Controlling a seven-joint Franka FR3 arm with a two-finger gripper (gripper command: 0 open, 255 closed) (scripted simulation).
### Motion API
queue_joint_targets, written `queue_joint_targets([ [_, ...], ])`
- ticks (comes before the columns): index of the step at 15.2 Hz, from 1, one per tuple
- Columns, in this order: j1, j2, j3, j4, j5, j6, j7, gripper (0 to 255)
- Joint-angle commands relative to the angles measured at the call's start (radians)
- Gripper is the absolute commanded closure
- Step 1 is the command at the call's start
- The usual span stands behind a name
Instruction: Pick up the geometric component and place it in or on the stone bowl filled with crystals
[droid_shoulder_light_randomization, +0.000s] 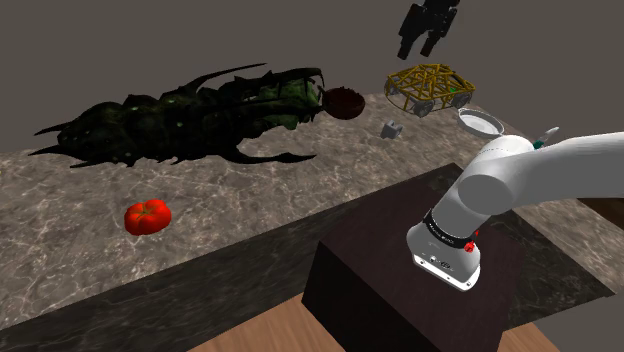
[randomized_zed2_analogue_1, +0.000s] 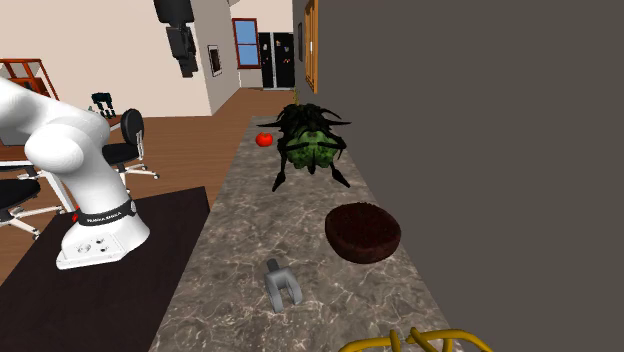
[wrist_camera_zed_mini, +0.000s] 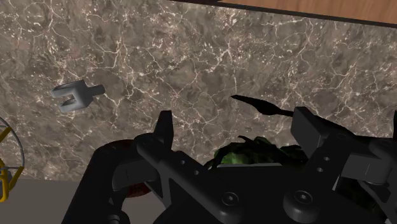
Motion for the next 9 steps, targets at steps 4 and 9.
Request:
queue_joint_targets([
  [4, -0.016, 0.022, -0.045, -0.056, -0.031, 0.073, -0.039, 0],
  [9, -0.043, 0.085, -0.123, -0.129, -0.081, 0.202, -0.103, 0],
])
